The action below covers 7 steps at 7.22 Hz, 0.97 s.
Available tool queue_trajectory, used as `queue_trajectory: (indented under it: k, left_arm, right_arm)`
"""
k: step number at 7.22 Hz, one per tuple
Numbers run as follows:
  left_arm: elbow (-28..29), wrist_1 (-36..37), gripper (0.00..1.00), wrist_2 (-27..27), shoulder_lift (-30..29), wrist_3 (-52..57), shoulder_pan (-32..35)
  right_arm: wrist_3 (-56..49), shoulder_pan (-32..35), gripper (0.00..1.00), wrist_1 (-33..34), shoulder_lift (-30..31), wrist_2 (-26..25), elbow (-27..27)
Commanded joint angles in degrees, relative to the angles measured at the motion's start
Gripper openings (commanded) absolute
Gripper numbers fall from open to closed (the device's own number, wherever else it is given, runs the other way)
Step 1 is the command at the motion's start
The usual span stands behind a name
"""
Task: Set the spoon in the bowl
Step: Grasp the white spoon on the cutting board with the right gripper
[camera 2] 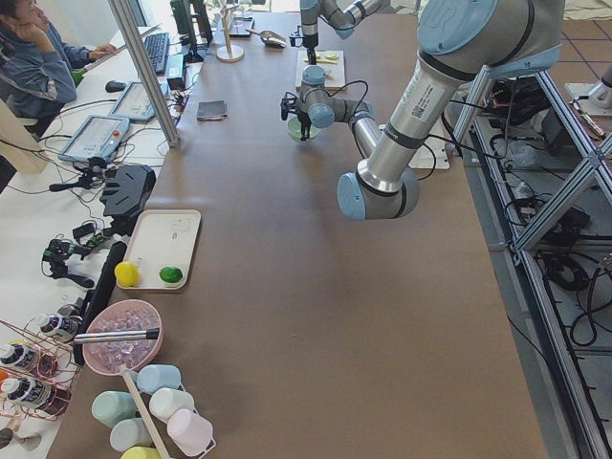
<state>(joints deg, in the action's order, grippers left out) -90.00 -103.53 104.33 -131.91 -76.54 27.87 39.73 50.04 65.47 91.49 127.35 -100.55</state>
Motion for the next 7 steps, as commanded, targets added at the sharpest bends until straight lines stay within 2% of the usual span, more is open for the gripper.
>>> queue_trajectory:
  k: [1, 2, 3, 4, 6, 7]
  left_arm:
    - [-0.08, 0.0, 0.26, 0.0, 0.07, 0.07, -0.01]
    - [-0.26, 0.0, 0.42, 0.0, 0.07, -0.02, 0.08]
    - [-0.35, 0.0, 0.5, -0.09, 0.07, -0.02, 0.08]
    - [-0.52, 0.0, 0.57, -0.09, 0.16, -0.02, 0.08]
    - [-0.79, 0.0, 0.57, -0.09, 0.16, -0.02, 0.43]
    - [-1.22, 0.0, 0.57, 0.0, 0.42, 0.07, 1.74]
  right_arm:
    - [0.0, -0.73, 0.7, 0.01, 0.0, 0.09, 0.36]
    - [0.0, -0.99, 0.7, 0.01, 0.0, 0.09, 0.36]
    - [0.0, -1.17, 0.64, 0.01, 0.0, 0.09, 0.44]
    - [0.0, -1.26, 0.47, 0.01, 0.0, 0.09, 0.45]
    - [0.0, -1.17, 0.0, 0.01, 0.09, 0.09, 0.36]
    - [0.0, -1.17, 0.0, -0.08, 0.09, 0.18, 0.27]
